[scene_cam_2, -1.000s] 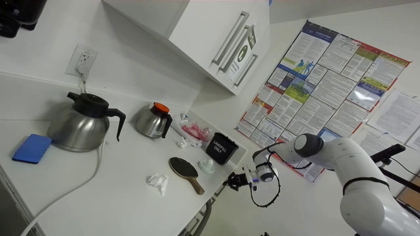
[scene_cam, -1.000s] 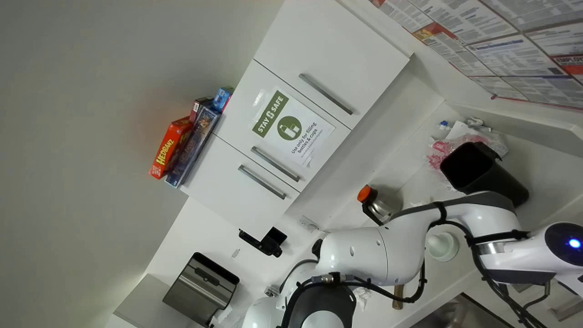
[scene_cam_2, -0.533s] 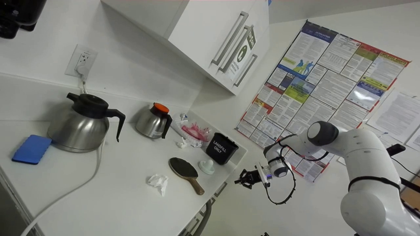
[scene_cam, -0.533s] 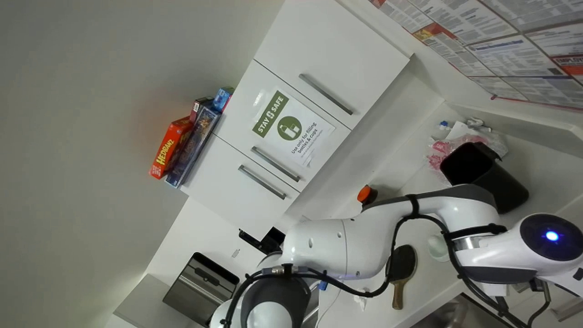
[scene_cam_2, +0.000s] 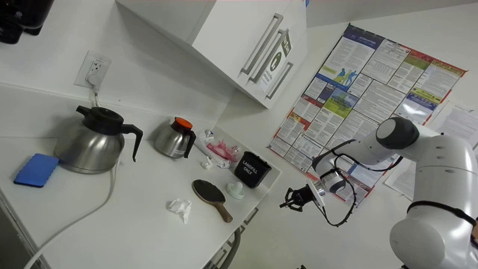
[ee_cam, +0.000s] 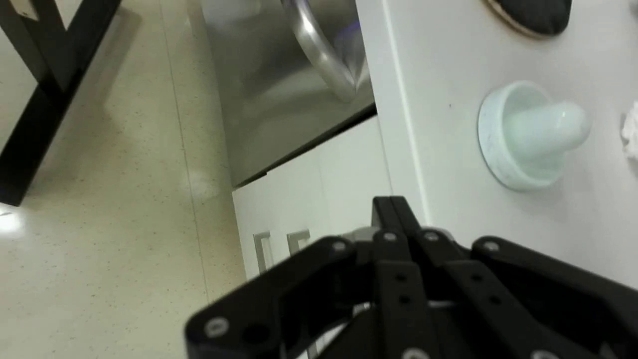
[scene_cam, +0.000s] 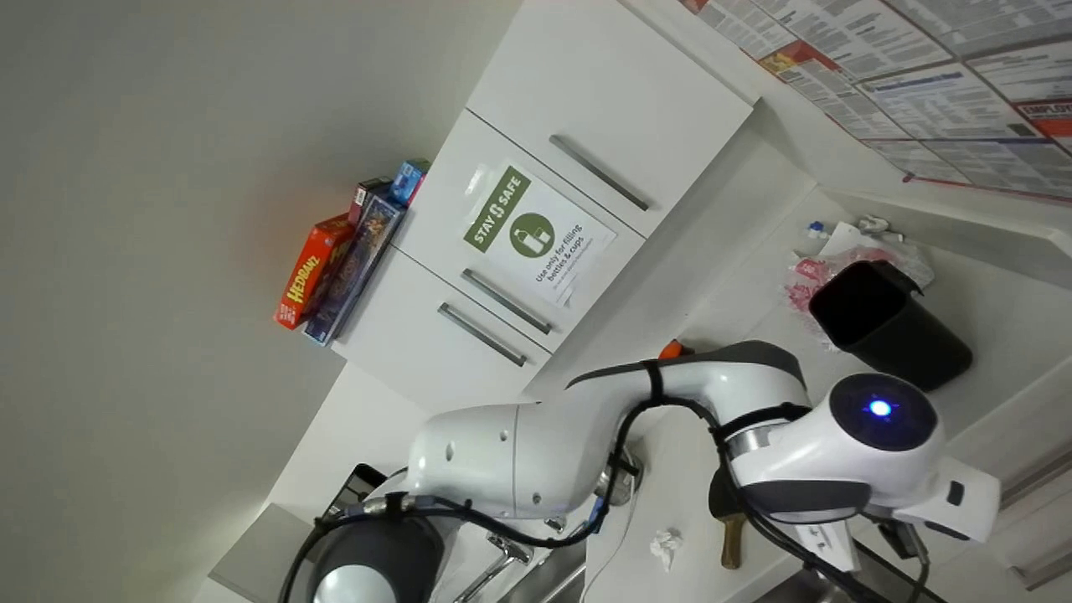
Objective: Close the drawer
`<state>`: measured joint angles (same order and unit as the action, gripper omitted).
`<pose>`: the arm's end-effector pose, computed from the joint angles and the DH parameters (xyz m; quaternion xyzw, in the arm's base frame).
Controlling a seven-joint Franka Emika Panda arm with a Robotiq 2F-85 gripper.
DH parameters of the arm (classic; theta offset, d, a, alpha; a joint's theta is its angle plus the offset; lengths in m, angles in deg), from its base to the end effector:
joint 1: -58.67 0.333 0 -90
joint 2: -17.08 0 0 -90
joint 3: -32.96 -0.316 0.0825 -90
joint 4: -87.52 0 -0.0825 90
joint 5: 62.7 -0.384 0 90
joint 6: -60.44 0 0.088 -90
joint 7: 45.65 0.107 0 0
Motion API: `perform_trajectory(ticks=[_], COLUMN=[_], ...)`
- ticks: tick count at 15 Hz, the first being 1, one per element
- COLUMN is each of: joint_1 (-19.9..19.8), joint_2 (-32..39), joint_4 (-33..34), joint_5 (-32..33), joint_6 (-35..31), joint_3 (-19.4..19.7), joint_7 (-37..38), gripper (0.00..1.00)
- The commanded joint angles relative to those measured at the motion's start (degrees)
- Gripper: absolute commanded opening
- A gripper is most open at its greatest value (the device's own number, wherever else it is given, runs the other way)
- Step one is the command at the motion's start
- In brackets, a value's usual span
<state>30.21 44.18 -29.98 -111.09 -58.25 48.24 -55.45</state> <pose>0.4267 -0.3566 0.1912 -0.7931 0.5230 0.0519 0.3079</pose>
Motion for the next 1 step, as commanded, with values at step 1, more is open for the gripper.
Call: perform_trajectory(ticks=[1], joint_1=[2.8], joint_2=[-11.0], joint_4=[-9.9], joint_5=[4.7], joint_6=[0.8], joint_3=[1.7], joint_7=[-0.5], gripper=[0.0])
